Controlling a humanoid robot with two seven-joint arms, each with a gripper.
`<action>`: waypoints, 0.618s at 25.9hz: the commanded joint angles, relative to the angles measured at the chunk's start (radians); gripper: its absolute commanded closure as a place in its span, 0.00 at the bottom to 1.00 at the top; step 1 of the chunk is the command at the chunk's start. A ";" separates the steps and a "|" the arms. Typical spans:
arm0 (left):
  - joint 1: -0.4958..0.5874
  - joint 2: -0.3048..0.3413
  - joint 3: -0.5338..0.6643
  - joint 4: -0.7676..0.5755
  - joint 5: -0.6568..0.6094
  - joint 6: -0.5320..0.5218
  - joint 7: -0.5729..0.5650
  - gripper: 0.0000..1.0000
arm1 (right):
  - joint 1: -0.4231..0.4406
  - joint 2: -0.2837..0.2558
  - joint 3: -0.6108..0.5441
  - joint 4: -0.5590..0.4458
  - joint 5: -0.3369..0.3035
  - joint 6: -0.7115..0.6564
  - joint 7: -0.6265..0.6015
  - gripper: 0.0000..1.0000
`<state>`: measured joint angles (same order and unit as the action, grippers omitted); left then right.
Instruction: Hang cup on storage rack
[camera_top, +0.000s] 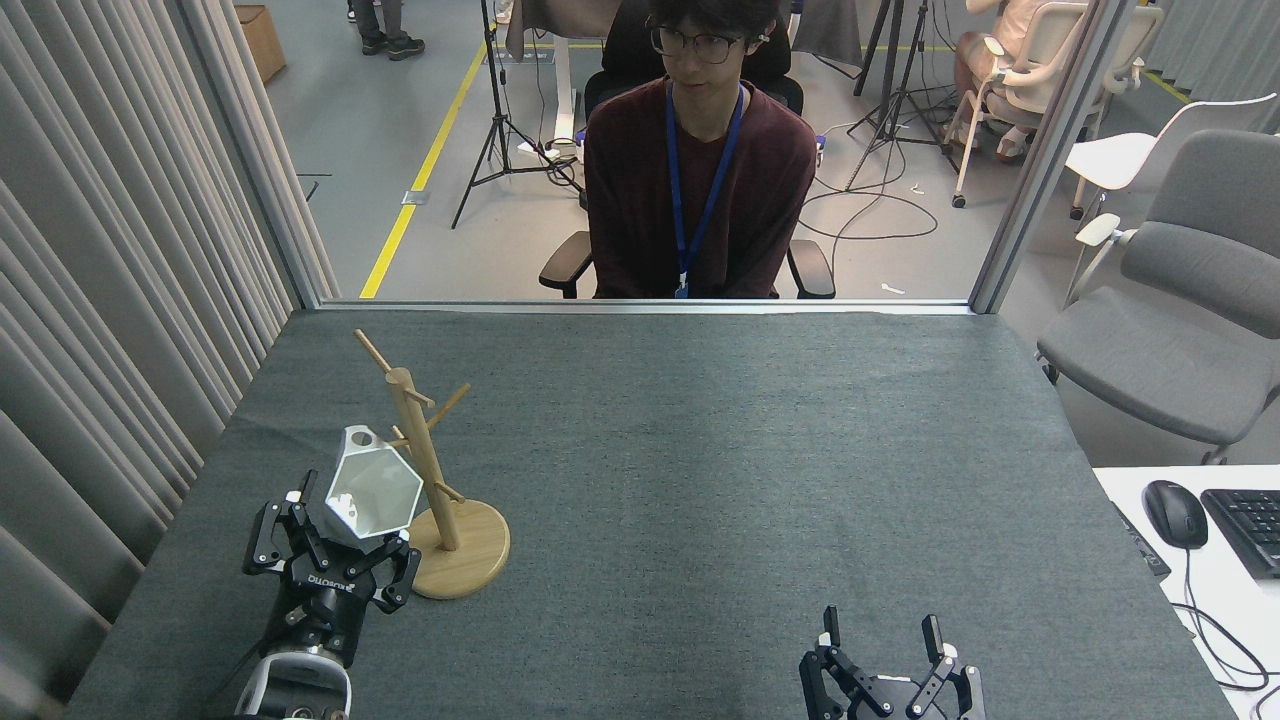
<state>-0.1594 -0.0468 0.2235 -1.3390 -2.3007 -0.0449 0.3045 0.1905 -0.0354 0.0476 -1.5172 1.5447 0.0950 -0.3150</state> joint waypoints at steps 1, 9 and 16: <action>0.004 -0.008 -0.004 -0.011 0.003 -0.010 0.001 0.00 | 0.000 0.000 0.000 0.002 0.000 0.000 0.001 0.02; 0.029 -0.013 -0.016 -0.009 0.009 -0.010 -0.002 0.00 | -0.002 0.000 -0.002 0.009 0.000 -0.001 0.001 0.02; 0.058 -0.007 0.002 -0.006 0.099 -0.010 -0.008 0.00 | -0.005 0.000 0.000 0.015 0.000 -0.001 -0.001 0.02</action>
<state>-0.1138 -0.0576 0.2178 -1.3461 -2.2451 -0.0553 0.2980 0.1873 -0.0348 0.0475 -1.5033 1.5447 0.0949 -0.3173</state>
